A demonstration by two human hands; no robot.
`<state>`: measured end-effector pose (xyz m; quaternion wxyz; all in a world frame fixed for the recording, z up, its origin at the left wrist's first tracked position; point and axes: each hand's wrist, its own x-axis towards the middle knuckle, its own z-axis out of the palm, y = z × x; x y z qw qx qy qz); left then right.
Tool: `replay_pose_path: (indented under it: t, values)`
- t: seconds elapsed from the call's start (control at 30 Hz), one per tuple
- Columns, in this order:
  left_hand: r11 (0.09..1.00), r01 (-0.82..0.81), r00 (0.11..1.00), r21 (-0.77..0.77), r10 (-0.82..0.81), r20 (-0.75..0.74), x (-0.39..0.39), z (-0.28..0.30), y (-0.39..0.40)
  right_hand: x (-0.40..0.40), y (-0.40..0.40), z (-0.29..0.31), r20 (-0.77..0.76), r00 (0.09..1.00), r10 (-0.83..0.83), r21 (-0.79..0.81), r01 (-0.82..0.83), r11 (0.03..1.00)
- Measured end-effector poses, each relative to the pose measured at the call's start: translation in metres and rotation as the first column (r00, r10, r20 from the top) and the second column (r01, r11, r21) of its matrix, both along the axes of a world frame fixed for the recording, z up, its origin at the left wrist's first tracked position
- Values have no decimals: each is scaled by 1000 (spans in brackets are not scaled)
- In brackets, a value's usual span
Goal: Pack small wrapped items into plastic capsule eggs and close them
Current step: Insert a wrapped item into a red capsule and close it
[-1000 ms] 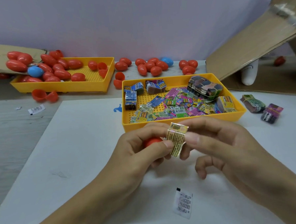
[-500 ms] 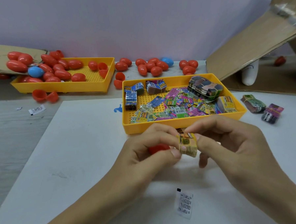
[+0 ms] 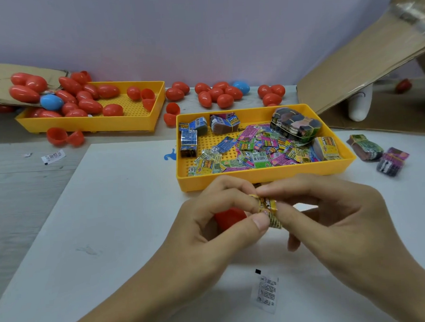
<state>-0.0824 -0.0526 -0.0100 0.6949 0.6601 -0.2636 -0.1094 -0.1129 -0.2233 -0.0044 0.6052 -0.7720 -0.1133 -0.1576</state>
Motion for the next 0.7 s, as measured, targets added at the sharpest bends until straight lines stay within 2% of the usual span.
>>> replay_pose_path:
  t: [0.17,0.37,0.43,0.57,0.7]
  values:
    - [1000,15,1000,-20,-15,7,0,-2,1,4,-2,1,-44,999,12,138,-6,990]
    - [999,-33,998,-5,34,44,1,-7,1,4,-1,-1,-26,999,19,178,-15,984]
    - [998,-61,998,-3,61,2,2,-9,3,5,-3,-1,-2,999,-37,154,37,987]
    - [982,-89,987,-169,64,-146,6,-15,4,4,-4,-4,32,994,-104,62,102,993]
    - [976,-156,987,-153,148,-58,5,-19,-1,3,-4,-5,89,987,-132,-148,144,979]
